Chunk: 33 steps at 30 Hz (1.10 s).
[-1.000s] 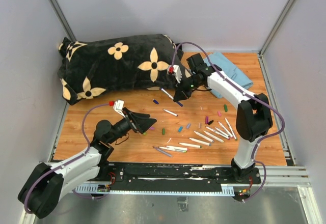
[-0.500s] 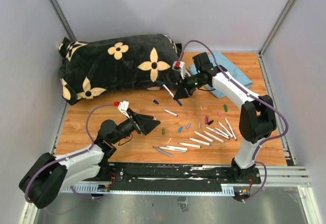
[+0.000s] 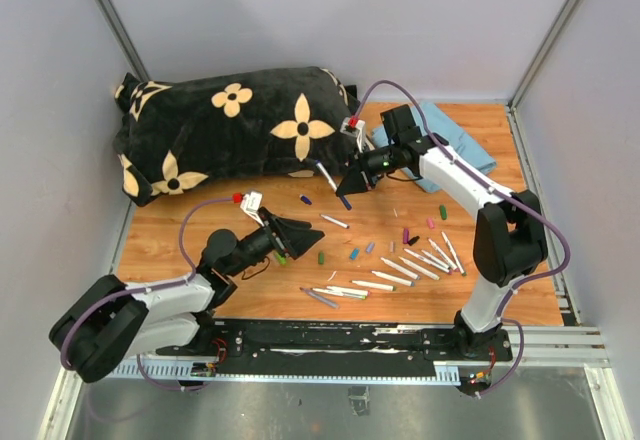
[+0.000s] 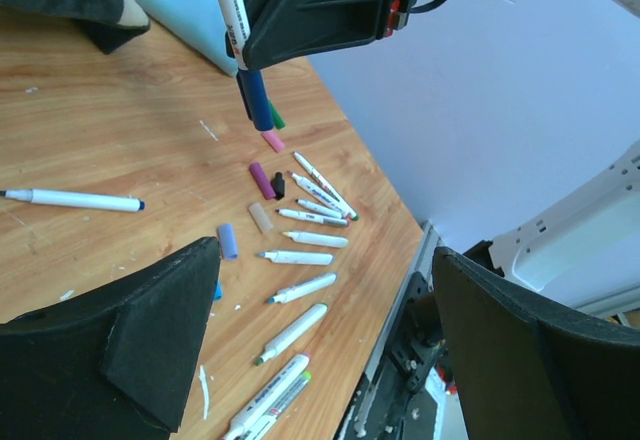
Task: Open the pen caps
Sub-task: Pick up the pen from the center of the board.
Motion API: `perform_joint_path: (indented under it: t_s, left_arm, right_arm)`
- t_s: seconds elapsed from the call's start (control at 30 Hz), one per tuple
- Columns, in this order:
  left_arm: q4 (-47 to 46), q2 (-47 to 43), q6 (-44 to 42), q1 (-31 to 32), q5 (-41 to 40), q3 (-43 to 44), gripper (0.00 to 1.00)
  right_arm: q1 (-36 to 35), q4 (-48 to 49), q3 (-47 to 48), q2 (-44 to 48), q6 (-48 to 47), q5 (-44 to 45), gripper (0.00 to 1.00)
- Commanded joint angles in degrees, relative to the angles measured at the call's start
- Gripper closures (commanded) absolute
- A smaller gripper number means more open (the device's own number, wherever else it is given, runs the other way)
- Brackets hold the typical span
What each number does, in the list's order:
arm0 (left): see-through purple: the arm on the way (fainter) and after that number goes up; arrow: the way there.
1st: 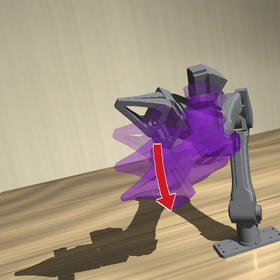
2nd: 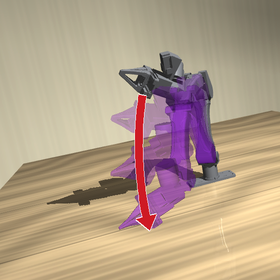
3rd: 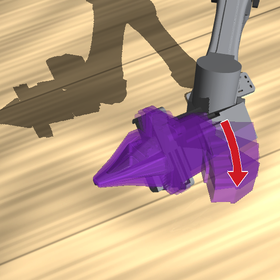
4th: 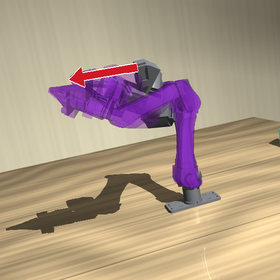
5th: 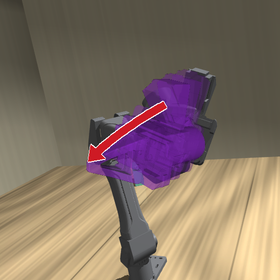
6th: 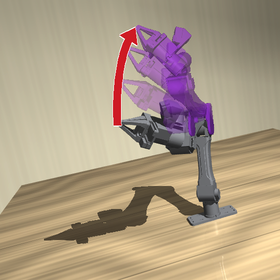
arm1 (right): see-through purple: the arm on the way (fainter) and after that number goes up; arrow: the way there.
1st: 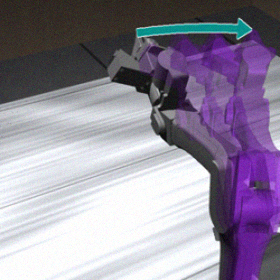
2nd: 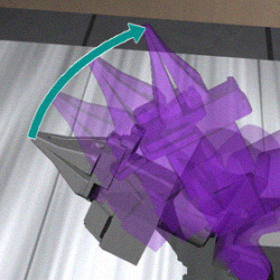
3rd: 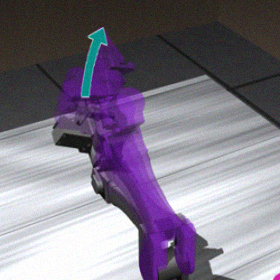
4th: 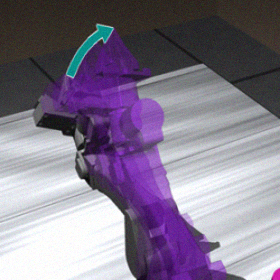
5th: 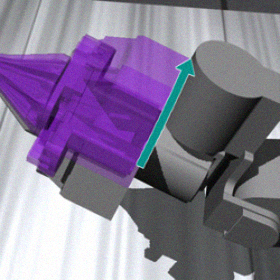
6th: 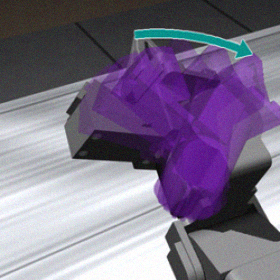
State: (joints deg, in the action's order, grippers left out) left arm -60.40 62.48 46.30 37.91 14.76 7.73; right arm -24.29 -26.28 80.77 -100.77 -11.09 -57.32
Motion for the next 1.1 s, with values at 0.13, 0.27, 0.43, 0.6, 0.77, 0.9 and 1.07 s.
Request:
perform_joint_path:
  t_s: [0.13, 0.27, 0.43, 0.6, 0.77, 0.9, 1.07]
  left_arm:
    - [-13.4, 8.3, 5.3, 1.9, -2.1, 2.3, 0.10]
    - [-14.6, 11.7, 6.2, 3.2, -4.9, 4.4, 0.10]
    - [-14.0, 14.5, 6.0, 4.8, -9.7, 6.7, 0.11]
    - [-13.6, 17.3, 6.0, 5.1, -13.3, 9.1, 0.23]
    - [-8.6, 19.4, 5.2, 5.2, -15.9, 12.8, 0.33]
    - [-6.7, 21.1, 4.4, 5.2, -16.3, 15.7, 0.40]
    - [-3.9, 23.3, 3.9, 5.2, -16.4, 18.7, 0.48]
  right_arm:
    - [1.1, 6.4, -2.1, 2.4, 7.8, -4.9, 0.99]
    - [1.2, 9.3, -3.3, 2.8, 11.0, -6.0, 0.99]
    - [1.1, 12.2, -4.4, 3.3, 14.3, -7.1, 0.99]
    - [1.3, 15.8, -5.7, 3.9, 18.0, -8.8, 0.99]
    - [1.3, 18.0, -6.4, 4.3, 21.0, -10.4, 0.99]
    - [1.3, 19.1, -6.8, 4.4, 22.0, -10.7, 0.99]
    - [1.3, 19.9, -7.3, 4.8, 22.9, -11.0, 0.99]
